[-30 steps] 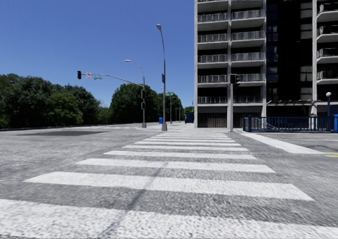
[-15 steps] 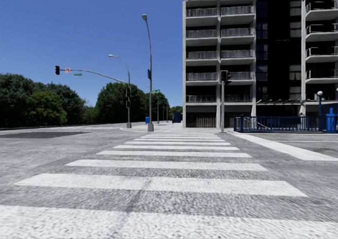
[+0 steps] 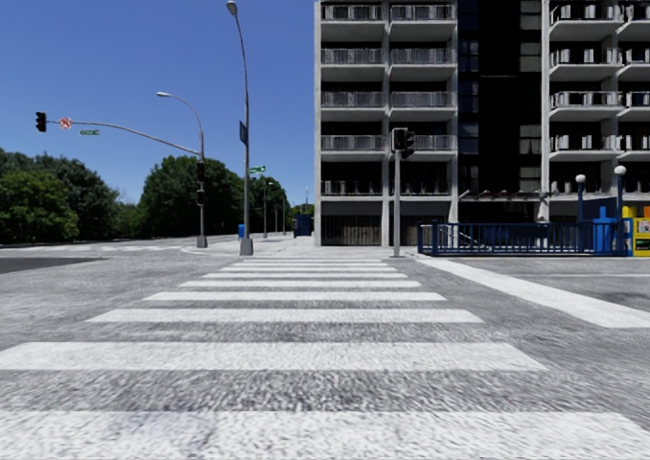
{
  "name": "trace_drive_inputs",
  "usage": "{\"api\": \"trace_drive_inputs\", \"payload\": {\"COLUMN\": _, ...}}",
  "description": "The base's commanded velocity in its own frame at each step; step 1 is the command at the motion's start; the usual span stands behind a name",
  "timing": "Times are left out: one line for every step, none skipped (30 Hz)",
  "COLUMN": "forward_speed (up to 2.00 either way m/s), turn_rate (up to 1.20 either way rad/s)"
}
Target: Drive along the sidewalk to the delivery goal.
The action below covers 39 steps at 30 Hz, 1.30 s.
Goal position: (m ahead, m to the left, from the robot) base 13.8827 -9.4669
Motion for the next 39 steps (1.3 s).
{"api": "trace_drive_inputs", "payload": {"forward_speed": 2.0, "turn_rate": -0.39}}
{"api": "trace_drive_inputs", "payload": {"forward_speed": 2.0, "turn_rate": -0.39}}
{"api": "trace_drive_inputs", "payload": {"forward_speed": 2.0, "turn_rate": 0.0}}
{"api": "trace_drive_inputs", "payload": {"forward_speed": 2.0, "turn_rate": 0.0}}
{"api": "trace_drive_inputs", "payload": {"forward_speed": 2.0, "turn_rate": 0.0}}
{"api": "trace_drive_inputs", "payload": {"forward_speed": 2.0, "turn_rate": 0.0}}
{"api": "trace_drive_inputs", "payload": {"forward_speed": 2.0, "turn_rate": 0.0}}
{"api": "trace_drive_inputs", "payload": {"forward_speed": 2.0, "turn_rate": 0.0}}
{"api": "trace_drive_inputs", "payload": {"forward_speed": 2.0, "turn_rate": 0.0}}
{"api": "trace_drive_inputs", "payload": {"forward_speed": 2.0, "turn_rate": 0.0}}
{"api": "trace_drive_inputs", "payload": {"forward_speed": 2.0, "turn_rate": 0.0}}
{"api": "trace_drive_inputs", "payload": {"forward_speed": 2.0, "turn_rate": 0.0}}
{"api": "trace_drive_inputs", "payload": {"forward_speed": 2.0, "turn_rate": 0.0}}
{"api": "trace_drive_inputs", "payload": {"forward_speed": 2.0, "turn_rate": 0.0}}
{"api": "trace_drive_inputs", "payload": {"forward_speed": 2.0, "turn_rate": 0.0}}
{"api": "trace_drive_inputs", "payload": {"forward_speed": 2.0, "turn_rate": 0.0}}
{"api": "trace_drive_inputs", "payload": {"forward_speed": 2.0, "turn_rate": 0.0}}
{"api": "trace_drive_inputs", "payload": {"forward_speed": 2.0, "turn_rate": 0.0}}
{"api": "trace_drive_inputs", "payload": {"forward_speed": 2.0, "turn_rate": 0.0}}
{"api": "trace_drive_inputs", "payload": {"forward_speed": 2.0, "turn_rate": -0.14}}
{"api": "trace_drive_inputs", "payload": {"forward_speed": 2.0, "turn_rate": -0.23}}
{"api": "trace_drive_inputs", "payload": {"forward_speed": 2.0, "turn_rate": -0.26}}
{"api": "trace_drive_inputs", "payload": {"forward_speed": 2.0, "turn_rate": -0.26}}
{"api": "trace_drive_inputs", "payload": {"forward_speed": 2.0, "turn_rate": -0.26}}
{"api": "trace_drive_inputs", "payload": {"forward_speed": 2.0, "turn_rate": -0.27}}
{"api": "trace_drive_inputs", "payload": {"forward_speed": 2.0, "turn_rate": -0.27}}
{"api": "trace_drive_inputs", "payload": {"forward_speed": 2.0, "turn_rate": -0.27}}
{"api": "trace_drive_inputs", "payload": {"forward_speed": 2.0, "turn_rate": -0.27}}
{"api": "trace_drive_inputs", "payload": {"forward_speed": 2.0, "turn_rate": -0.27}}
{"api": "trace_drive_inputs", "payload": {"forward_speed": 2.0, "turn_rate": -0.27}}
{"api": "trace_drive_inputs", "payload": {"forward_speed": 2.0, "turn_rate": -0.27}}
{"api": "trace_drive_inputs", "payload": {"forward_speed": 2.0, "turn_rate": -0.27}}
{"api": "trace_drive_inputs", "payload": {"forward_speed": 2.0, "turn_rate": -0.27}}
{"api": "trace_drive_inputs", "payload": {"forward_speed": 2.0, "turn_rate": -0.27}}
{"api": "trace_drive_inputs", "payload": {"forward_speed": 2.0, "turn_rate": -0.27}}
{"api": "trace_drive_inputs", "payload": {"forward_speed": 2.0, "turn_rate": -0.27}}
{"api": "trace_drive_inputs", "payload": {"forward_speed": 2.0, "turn_rate": -0.27}}
{"api": "trace_drive_inputs", "payload": {"forward_speed": 2.0, "turn_rate": -0.27}}
{"api": "trace_drive_inputs", "payload": {"forward_speed": 2.0, "turn_rate": -0.27}}
